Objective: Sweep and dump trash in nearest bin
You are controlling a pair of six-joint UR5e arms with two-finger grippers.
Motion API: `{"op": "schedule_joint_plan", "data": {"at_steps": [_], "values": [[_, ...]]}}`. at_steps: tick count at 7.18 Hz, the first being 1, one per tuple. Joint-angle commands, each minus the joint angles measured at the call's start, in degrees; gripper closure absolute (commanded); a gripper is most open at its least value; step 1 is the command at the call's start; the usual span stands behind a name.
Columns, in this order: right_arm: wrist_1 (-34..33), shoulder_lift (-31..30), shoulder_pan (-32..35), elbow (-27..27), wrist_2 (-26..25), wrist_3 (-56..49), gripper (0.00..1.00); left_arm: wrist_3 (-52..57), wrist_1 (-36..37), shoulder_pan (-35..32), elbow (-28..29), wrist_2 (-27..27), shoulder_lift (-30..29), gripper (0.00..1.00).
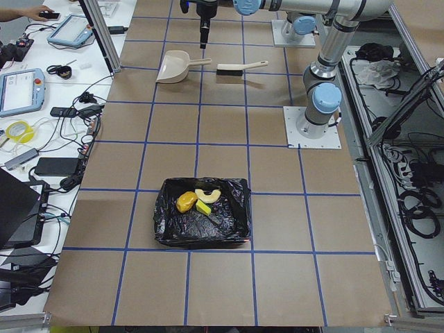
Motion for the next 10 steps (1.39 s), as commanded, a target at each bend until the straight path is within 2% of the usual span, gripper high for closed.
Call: {"op": "schedule_joint_plan", "data": {"at_steps": [1, 10], "values": [[-0.01, -0.04, 0.09, 0.01, 0.18, -0.08, 0.01, 0.19, -0.02, 0.02, -0.14, 0.24, 0.17, 0.00], [-0.27, 0.05, 0.00, 0.01, -0.26, -0.61, 0.00, 0.19, -0.02, 0.02, -0.06, 0.07, -0.01, 0.00]]}}
